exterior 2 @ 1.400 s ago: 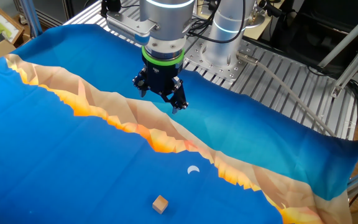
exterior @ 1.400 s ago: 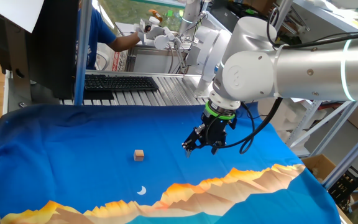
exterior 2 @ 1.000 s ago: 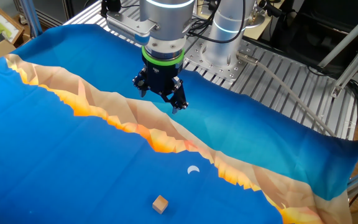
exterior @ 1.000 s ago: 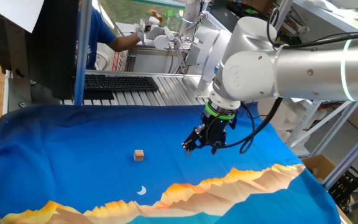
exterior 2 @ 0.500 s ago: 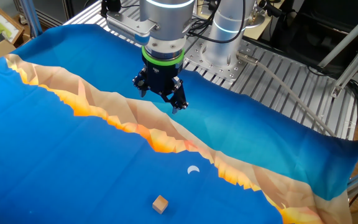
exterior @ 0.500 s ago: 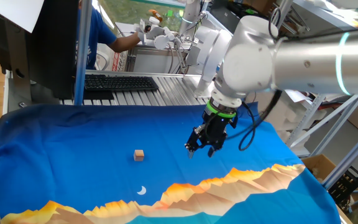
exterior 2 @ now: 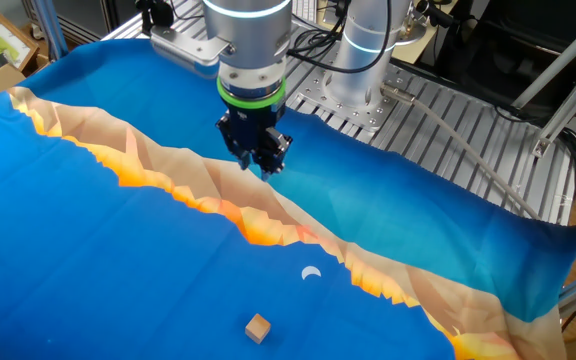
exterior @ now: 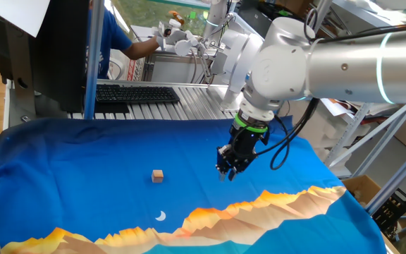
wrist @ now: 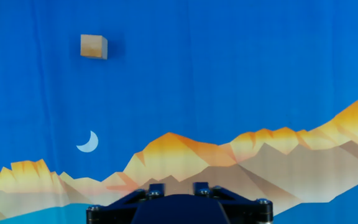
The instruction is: Approach and touch the side of the small block
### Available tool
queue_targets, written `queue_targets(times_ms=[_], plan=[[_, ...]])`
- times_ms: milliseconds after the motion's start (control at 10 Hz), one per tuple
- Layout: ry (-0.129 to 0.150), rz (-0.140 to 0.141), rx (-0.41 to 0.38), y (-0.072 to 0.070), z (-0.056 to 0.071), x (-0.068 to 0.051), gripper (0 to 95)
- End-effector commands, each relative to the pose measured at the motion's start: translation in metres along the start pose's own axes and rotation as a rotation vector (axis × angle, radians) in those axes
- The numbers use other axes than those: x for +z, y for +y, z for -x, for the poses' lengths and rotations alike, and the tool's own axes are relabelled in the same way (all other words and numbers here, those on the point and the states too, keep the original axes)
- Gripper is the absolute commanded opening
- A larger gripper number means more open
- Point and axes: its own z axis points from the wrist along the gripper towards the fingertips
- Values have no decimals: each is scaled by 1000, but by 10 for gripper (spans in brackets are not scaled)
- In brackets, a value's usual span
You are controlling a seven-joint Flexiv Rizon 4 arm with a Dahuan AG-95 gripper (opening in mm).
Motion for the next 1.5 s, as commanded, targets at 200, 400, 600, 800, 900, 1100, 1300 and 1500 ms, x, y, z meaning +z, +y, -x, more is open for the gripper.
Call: queue_targets(times_ms=[200, 400, 600, 800, 900, 1100, 1300, 1500], plan=[[4, 12, 5, 0, 2, 0, 0], [0, 34, 26, 0, 2, 0, 0], [-2, 36, 43, 0, 2, 0, 0], [0, 39, 48, 0, 2, 0, 0], [-3, 46, 48, 0, 2, 0, 0], [-10, 45, 47, 0, 2, 0, 0], [1, 41, 59, 1, 1, 0, 0], [13, 44, 73, 1, 1, 1, 0]])
